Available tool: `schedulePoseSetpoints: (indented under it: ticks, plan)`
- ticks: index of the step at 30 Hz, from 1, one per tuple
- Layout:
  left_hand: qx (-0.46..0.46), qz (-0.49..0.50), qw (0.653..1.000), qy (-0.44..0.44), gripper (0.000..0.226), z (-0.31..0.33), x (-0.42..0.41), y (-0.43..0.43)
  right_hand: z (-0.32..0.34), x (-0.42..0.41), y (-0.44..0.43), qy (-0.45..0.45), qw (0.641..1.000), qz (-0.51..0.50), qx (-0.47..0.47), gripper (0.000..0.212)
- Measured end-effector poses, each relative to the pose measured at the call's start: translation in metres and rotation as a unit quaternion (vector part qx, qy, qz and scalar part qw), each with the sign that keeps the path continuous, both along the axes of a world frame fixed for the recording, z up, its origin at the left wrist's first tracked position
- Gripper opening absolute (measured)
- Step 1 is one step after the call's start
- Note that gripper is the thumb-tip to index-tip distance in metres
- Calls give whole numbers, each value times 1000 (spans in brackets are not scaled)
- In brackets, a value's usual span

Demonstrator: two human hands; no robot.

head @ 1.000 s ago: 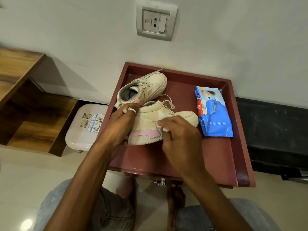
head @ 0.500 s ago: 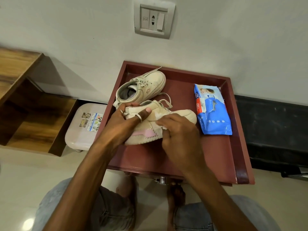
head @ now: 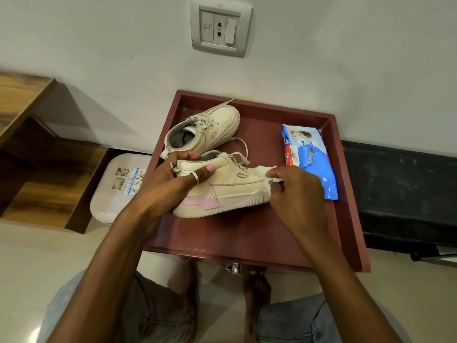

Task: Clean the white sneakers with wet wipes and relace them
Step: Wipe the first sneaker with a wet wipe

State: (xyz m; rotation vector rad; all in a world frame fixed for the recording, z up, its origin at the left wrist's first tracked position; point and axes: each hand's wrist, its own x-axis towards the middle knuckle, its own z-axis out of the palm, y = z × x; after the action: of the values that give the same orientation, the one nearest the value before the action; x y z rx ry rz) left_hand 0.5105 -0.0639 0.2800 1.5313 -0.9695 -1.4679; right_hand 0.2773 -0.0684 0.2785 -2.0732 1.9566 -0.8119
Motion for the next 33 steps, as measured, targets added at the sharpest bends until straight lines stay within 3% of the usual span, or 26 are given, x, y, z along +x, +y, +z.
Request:
schedulePoseSetpoints:
  ticks: [3, 8, 13, 18, 23, 29, 33]
  plan:
    - [0, 5, 1000, 3, 38, -1, 0, -1, 0, -2, 1, -2, 1000, -22, -6, 28]
    - [-3, -2, 1000, -2, 41, -2, 1, 0, 1, 26, 13, -13, 995, 96, -16, 29]
    - [-9, -7, 1000, -4, 44, 0, 2, 0, -2, -11, -8, -3, 998, -53, 38, 29]
    - [-4, -8, 1000, 8, 44, 4, 3, 0, 1, 20, 17, -21, 997, 80, -5, 29]
    - [-4, -15, 1000, -5, 43, 6, 4, 1, -6, -22, -10, -22, 997, -46, 58, 27]
    - [1, -4, 1000, 1, 41, 6, 3, 0, 3, 6, 14, -43, 998, 44, 32, 29]
    - [5, -1, 1000, -4, 41, 4, 3, -1, -11, -19, -14, -44, 997, -26, 54, 26]
